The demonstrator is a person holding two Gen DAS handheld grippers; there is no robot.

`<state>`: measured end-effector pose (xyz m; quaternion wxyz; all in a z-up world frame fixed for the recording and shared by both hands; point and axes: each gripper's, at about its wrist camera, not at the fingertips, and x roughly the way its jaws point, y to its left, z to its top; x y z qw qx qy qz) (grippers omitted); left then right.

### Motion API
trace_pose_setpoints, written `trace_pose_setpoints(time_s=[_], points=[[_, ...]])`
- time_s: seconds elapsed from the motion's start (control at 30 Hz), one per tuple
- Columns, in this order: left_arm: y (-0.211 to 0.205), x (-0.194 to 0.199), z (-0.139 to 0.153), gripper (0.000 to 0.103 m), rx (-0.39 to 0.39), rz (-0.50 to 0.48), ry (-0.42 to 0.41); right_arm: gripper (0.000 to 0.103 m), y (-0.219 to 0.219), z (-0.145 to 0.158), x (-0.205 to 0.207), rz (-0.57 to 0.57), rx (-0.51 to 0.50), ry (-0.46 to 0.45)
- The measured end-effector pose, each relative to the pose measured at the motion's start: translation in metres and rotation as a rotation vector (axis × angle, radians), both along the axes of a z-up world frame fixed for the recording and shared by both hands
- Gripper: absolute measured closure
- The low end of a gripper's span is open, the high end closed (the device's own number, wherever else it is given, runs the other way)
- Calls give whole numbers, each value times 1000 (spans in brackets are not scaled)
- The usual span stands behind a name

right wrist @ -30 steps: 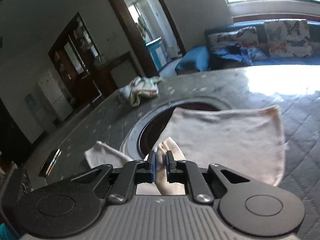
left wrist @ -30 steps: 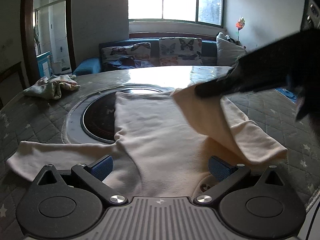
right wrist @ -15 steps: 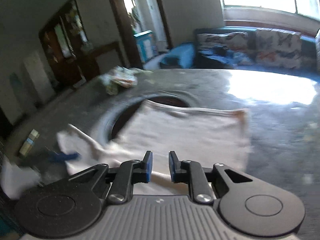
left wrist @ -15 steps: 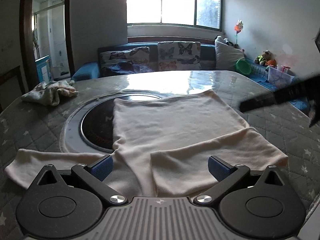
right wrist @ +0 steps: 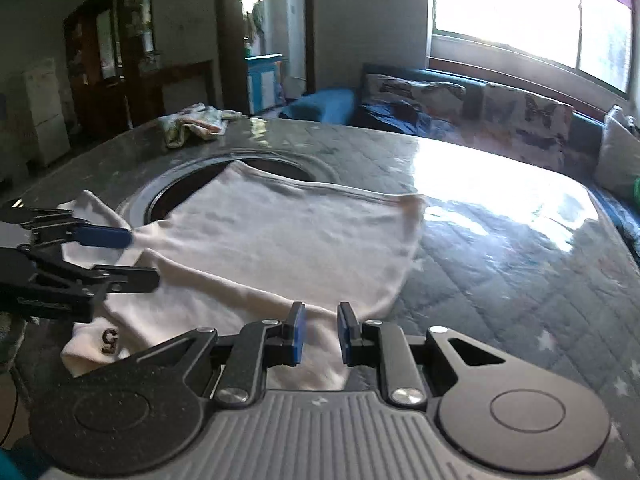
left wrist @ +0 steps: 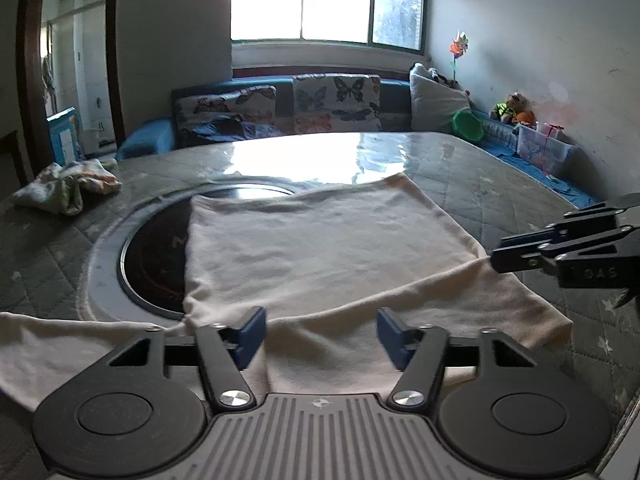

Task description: Fold clothes

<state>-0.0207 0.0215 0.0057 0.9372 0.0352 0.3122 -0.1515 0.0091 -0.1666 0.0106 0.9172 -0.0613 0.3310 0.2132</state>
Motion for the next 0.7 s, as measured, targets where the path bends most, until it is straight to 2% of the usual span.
trace_pose_setpoints(time_s=[0.3, 0.4, 0.53, 0.7], points=[[11, 13, -13, 45, 34, 43, 35, 86, -6, -19, 7, -23, -37, 1], [18, 9, -9, 47, 20, 53, 31, 86, -6, -11, -3, 2, -46, -15], [18, -9, -1, 46, 2, 14, 3, 84, 0, -6, -22, 70, -58, -13], [12, -20, -7, 46, 33, -2, 13, 77, 4, -13, -40, 98, -87, 3]])
